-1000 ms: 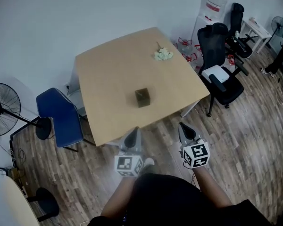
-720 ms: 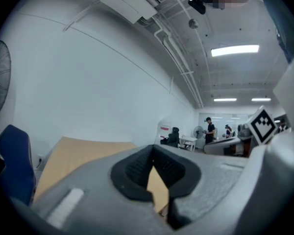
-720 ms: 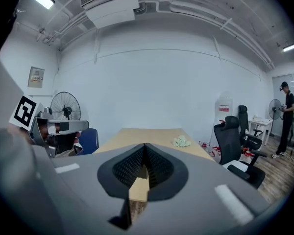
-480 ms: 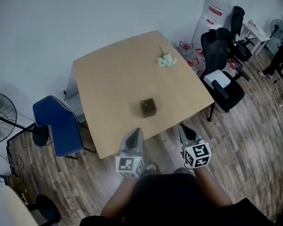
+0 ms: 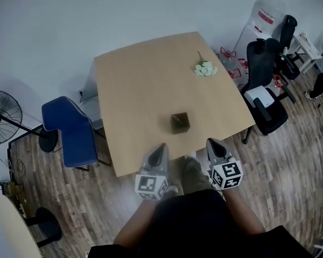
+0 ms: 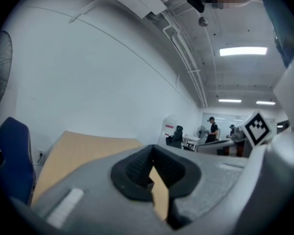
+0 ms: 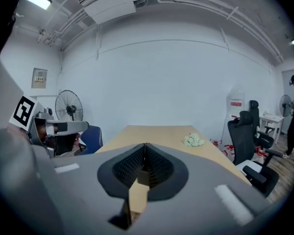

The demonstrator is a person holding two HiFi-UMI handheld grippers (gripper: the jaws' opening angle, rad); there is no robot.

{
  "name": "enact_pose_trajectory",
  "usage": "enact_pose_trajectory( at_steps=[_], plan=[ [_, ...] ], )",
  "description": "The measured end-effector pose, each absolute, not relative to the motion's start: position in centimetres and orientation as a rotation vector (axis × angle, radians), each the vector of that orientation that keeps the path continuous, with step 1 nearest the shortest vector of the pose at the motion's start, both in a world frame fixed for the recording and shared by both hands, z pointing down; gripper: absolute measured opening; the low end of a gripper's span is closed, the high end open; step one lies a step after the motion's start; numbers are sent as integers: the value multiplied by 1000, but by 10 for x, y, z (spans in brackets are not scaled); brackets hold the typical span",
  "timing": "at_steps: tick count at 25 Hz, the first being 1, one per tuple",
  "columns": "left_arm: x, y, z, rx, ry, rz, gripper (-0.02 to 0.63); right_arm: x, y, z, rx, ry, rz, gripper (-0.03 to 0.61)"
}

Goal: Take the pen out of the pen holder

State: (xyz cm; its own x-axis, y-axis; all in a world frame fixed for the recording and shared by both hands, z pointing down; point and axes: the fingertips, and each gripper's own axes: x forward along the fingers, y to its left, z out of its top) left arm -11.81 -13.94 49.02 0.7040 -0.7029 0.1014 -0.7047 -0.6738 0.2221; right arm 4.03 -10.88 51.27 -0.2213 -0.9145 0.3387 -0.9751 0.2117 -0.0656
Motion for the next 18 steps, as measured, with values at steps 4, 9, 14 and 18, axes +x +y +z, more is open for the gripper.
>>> enact_pose_trajectory(
  at_steps=[4, 9, 14, 18],
  plan=[
    [-124, -160, 493, 2646, -1193, 12, 2, 27, -147, 531, 1626, -2321, 424, 3],
    [-118, -189, 509, 2569, -1268, 42, 2, 23, -202, 560, 1419, -2350, 444, 7],
    [-100, -228, 527, 2535, -1321, 96, 2, 21, -256, 599, 1236, -2345, 461, 37],
    [-87, -257, 542, 2465, -1376, 126, 2, 14, -290, 635, 1049, -2328, 448, 80]
  ],
)
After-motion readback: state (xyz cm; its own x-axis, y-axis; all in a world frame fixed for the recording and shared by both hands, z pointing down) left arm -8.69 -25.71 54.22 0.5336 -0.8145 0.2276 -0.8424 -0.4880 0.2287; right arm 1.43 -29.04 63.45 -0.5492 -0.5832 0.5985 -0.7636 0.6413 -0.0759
